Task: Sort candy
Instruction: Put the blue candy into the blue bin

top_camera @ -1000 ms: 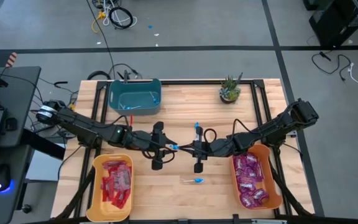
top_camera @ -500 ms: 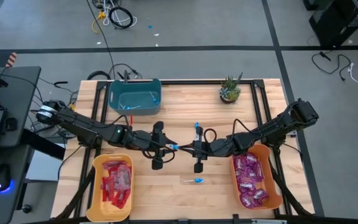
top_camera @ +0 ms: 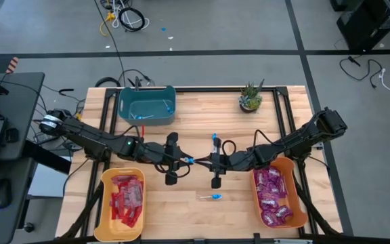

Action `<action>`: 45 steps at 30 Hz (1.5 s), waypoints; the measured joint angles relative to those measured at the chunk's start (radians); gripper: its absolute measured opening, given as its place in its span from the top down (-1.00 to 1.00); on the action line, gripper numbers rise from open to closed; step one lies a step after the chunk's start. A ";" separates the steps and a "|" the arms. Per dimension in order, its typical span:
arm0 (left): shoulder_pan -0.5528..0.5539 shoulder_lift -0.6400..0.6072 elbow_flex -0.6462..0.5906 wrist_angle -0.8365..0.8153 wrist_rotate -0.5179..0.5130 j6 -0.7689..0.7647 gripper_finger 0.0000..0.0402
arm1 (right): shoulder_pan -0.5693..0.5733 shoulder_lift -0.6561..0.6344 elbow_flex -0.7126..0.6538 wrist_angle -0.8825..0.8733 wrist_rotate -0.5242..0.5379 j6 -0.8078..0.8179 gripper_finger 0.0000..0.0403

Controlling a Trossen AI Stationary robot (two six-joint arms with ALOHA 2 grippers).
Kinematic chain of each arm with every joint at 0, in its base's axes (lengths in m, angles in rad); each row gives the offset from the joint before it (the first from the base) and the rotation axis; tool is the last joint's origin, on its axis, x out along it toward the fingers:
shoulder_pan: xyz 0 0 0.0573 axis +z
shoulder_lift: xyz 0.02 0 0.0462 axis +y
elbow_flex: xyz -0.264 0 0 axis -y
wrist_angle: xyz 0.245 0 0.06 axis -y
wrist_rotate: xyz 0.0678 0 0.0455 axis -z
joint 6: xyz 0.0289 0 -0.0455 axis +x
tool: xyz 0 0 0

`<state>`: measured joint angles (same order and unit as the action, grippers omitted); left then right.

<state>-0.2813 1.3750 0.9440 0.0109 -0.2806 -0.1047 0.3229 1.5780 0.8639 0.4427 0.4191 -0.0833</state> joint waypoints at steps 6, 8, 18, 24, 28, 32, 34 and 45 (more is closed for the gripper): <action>0.000 0.000 0.000 -0.001 0.000 0.000 0.59 | 0.000 0.000 0.000 0.012 0.003 0.020 0.77; 0.000 0.000 0.000 -0.001 0.000 -0.001 0.59 | 0.000 0.000 0.000 0.012 0.004 0.028 0.69; 0.000 -0.005 0.000 -0.010 -0.015 -0.004 0.60 | 0.003 -0.002 0.000 0.010 0.041 0.047 0.36; 0.000 -0.046 0.000 -0.066 -0.043 -0.024 0.60 | 0.019 -0.007 0.000 0.004 0.071 0.058 0.29; 0.001 -0.098 -0.001 -0.138 -0.072 -0.053 0.60 | 0.039 -0.023 0.000 0.000 0.153 0.050 0.29; 0.015 -0.158 -0.001 -0.212 -0.089 -0.082 0.60 | 0.051 -0.050 0.000 -0.001 0.191 0.045 0.29; 0.029 -0.196 -0.001 -0.264 -0.103 -0.092 0.60 | 0.055 -0.065 0.000 -0.003 0.194 0.046 0.29; 0.190 -0.385 0.000 -0.498 -0.141 -0.137 0.60 | 0.056 -0.101 0.000 -0.010 0.194 0.117 0.29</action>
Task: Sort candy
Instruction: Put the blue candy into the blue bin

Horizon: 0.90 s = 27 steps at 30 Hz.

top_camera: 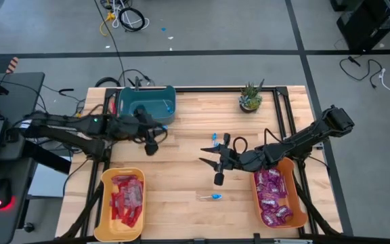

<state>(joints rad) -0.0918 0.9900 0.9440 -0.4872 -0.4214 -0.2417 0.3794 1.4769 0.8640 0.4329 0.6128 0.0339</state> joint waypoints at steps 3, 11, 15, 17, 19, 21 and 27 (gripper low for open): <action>0.066 -0.043 0.000 -0.044 0.000 0.000 0.60 | 0.000 0.000 0.000 -0.001 0.000 0.001 0.30; 0.268 -0.117 0.000 -0.149 -0.003 0.026 0.60 | -0.003 0.000 0.000 -0.006 0.000 0.013 0.31; 0.361 -0.123 0.000 -0.190 -0.003 0.053 0.60 | -0.003 0.000 0.000 -0.008 0.000 0.016 0.32; 0.407 -0.121 0.000 -0.195 -0.002 0.070 0.60 | -0.003 0.000 0.000 -0.008 0.000 0.016 0.32; 0.450 -0.118 0.000 -0.194 0.003 0.095 0.60 | -0.003 0.000 0.000 -0.008 0.000 0.016 0.31; 0.493 -0.116 0.000 -0.193 0.021 0.110 0.60 | -0.003 0.000 0.000 -0.008 0.000 0.019 0.31; 0.621 -0.107 0.000 -0.193 0.134 0.139 0.60 | -0.004 0.001 0.000 -0.009 0.000 0.019 0.32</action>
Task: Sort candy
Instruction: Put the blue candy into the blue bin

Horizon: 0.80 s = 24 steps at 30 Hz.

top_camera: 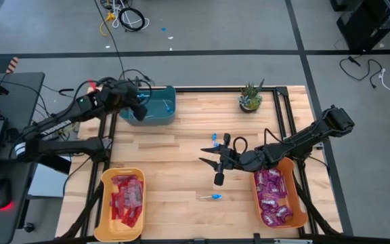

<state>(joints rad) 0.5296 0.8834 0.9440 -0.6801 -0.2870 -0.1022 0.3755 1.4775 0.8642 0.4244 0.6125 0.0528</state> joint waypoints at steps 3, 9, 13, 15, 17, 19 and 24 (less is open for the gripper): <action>0.054 0.014 0.000 0.000 0.050 0.018 0.60 | -0.004 0.000 0.000 -0.001 0.000 0.004 0.32; 0.148 0.074 0.000 -0.006 0.152 0.047 0.60 | -0.006 0.000 0.000 -0.002 0.000 0.007 0.33; 0.200 0.128 0.000 -0.021 0.180 0.071 0.60 | -0.006 0.000 0.000 -0.002 -0.001 0.008 0.33; 0.224 0.157 0.000 -0.031 0.195 0.078 0.60 | -0.006 0.000 0.000 -0.002 -0.001 0.008 0.33; 0.244 0.186 0.000 -0.041 0.199 0.096 0.60 | -0.006 0.000 0.000 -0.002 -0.001 0.008 0.33; 0.262 0.213 0.000 -0.047 0.204 0.102 0.60 | -0.006 0.000 0.000 -0.002 -0.001 0.008 0.33; 0.302 0.273 0.000 -0.073 0.214 0.124 0.60 | -0.006 0.000 0.000 -0.002 -0.001 0.008 0.33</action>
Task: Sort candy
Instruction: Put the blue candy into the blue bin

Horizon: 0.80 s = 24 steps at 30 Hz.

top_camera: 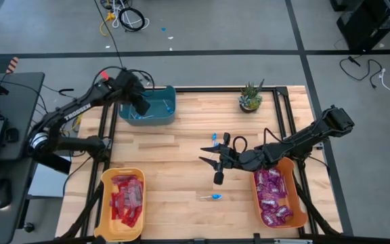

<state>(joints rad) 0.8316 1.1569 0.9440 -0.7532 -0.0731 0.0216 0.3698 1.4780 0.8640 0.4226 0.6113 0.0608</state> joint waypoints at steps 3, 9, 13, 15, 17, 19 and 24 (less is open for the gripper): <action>0.019 0.035 0.000 -0.009 0.012 0.003 0.60 | 0.000 0.000 0.000 0.000 0.000 0.000 0.33; 0.062 0.103 0.000 -0.006 0.083 0.017 0.60 | 0.000 0.000 0.000 -0.002 0.000 0.014 0.32; 0.080 0.136 0.000 -0.006 0.086 0.027 0.60 | 0.000 0.000 0.000 -0.013 0.000 0.021 0.33; 0.086 0.146 0.000 -0.005 0.086 0.027 0.60 | 0.000 0.000 0.000 -0.015 0.000 0.026 0.33; 0.091 0.149 0.000 -0.004 0.086 0.027 0.60 | 0.000 0.000 0.000 -0.016 0.000 0.026 0.32; 0.092 0.148 0.000 0.003 0.086 0.027 0.60 | 0.000 0.000 0.000 -0.016 0.000 0.027 0.32; 0.092 0.148 0.000 0.000 0.086 0.032 0.60 | 0.000 0.000 0.000 -0.016 0.000 0.028 0.33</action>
<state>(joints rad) 0.9234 1.3048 0.9440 -0.7529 0.0128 0.0537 0.3698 1.4784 0.8639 0.4068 0.6109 0.0886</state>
